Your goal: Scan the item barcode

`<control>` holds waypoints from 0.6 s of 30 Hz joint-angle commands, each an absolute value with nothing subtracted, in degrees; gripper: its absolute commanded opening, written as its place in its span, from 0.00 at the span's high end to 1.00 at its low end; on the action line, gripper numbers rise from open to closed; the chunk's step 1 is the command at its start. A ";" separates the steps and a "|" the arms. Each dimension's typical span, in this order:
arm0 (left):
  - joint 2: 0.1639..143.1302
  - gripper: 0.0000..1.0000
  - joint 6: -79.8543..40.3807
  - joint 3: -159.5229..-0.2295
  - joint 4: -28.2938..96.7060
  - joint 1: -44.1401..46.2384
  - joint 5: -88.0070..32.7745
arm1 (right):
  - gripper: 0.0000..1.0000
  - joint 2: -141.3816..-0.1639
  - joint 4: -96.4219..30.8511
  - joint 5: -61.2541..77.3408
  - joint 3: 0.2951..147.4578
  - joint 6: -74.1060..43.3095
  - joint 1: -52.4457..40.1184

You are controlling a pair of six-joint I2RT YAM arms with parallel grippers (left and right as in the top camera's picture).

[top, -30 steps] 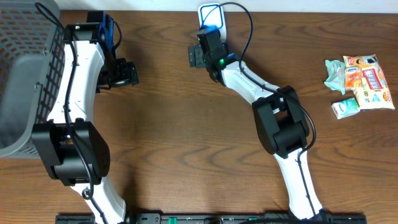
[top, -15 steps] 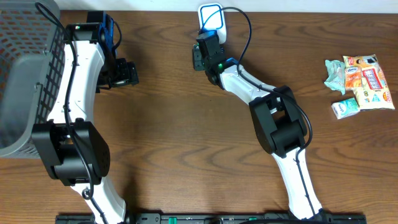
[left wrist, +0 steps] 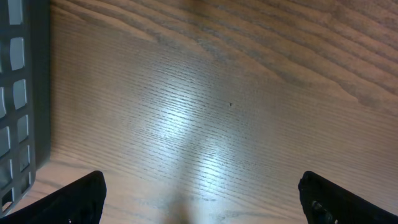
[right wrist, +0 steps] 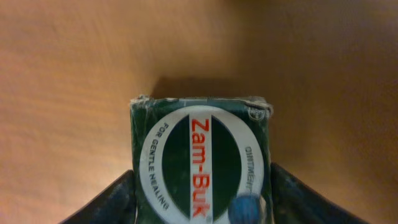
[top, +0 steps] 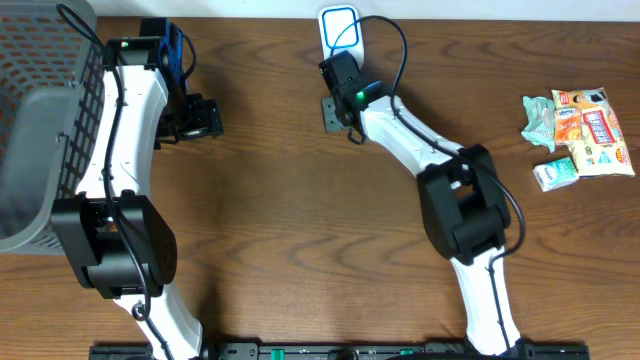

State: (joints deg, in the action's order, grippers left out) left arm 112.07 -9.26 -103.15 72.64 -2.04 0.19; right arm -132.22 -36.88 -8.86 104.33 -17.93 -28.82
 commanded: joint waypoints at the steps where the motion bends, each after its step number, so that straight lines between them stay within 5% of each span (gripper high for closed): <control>1: 112.40 0.02 -9.98 -102.54 72.86 -2.13 0.69 | 0.29 -126.52 -41.47 -9.52 104.05 -16.82 -29.41; 5: 112.40 0.02 -9.98 -102.54 72.86 -2.13 0.69 | 0.07 -126.80 -41.65 -9.52 103.96 -16.67 -29.15; 18: 112.40 0.02 -9.98 -102.54 72.86 -2.13 0.69 | 0.17 -136.09 -33.63 -9.10 103.85 -16.64 -29.19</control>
